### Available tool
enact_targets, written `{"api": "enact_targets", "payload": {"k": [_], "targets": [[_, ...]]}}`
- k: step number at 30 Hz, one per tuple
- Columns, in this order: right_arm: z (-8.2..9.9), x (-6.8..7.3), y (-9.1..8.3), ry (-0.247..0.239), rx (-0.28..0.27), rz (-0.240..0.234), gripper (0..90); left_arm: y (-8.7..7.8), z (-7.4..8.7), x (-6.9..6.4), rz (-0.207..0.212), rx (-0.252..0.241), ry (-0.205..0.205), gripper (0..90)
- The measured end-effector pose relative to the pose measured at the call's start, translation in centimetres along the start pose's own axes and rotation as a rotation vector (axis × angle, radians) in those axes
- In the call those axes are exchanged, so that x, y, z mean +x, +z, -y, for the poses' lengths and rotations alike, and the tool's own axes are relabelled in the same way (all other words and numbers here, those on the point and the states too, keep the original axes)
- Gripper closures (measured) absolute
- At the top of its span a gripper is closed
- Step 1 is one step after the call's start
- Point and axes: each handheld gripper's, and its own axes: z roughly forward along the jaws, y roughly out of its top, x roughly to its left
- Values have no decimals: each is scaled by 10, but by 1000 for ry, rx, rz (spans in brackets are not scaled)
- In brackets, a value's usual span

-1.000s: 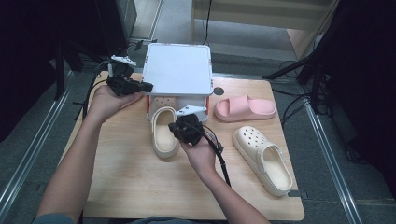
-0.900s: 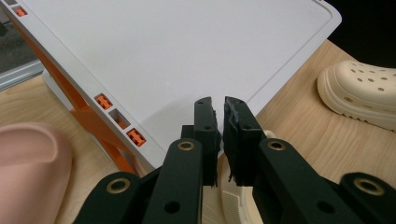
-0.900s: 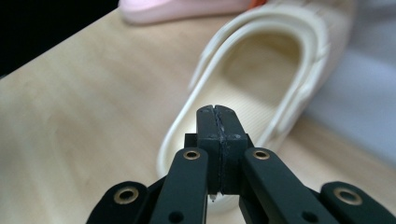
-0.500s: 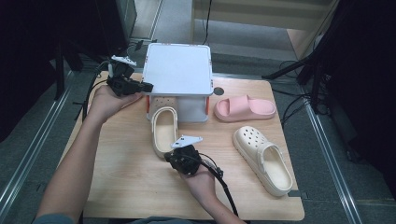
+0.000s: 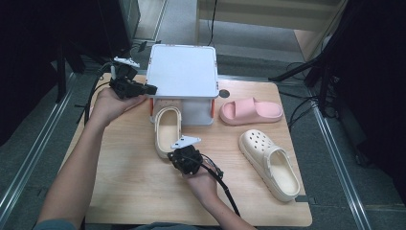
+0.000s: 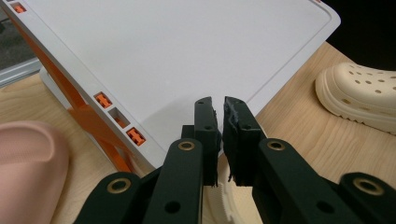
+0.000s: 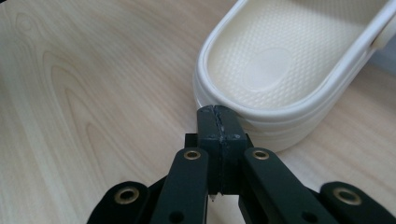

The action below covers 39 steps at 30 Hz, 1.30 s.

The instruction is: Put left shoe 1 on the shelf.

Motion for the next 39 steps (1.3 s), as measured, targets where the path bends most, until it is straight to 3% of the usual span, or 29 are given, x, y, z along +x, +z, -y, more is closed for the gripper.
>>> {"api": "enact_targets", "payload": {"k": [7,12,16,21,22,25,27,29,34,35,39], "targets": [[-19,-10,1,-7,-23,29,900,0,0,0,-2,-2,-4,836],[-32,-24,13,-3,1,65,900,0,0,2,1,-3,-10,835],[-41,-33,23,11,-15,62,900,0,0,1,4,0,-7,835],[-54,-35,32,6,-24,77,900,0,0,1,6,-2,-12,835],[-59,-35,36,-19,-19,102,900,0,0,2,7,-1,-16,835],[-63,-37,40,-26,-19,98,900,0,0,1,2,-2,-19,832],[-65,-37,40,-5,-23,99,900,0,0,1,4,-2,-19,832],[-65,-35,43,-36,-29,115,900,1,0,2,13,-1,-22,832],[-68,-43,47,-19,-29,149,900,0,0,2,3,0,-25,832],[-70,-48,48,-3,-44,113,900,0,0,2,3,0,-24,832],[-72,-49,53,-32,-53,162,900,1,0,1,16,2,-31,833]]}}
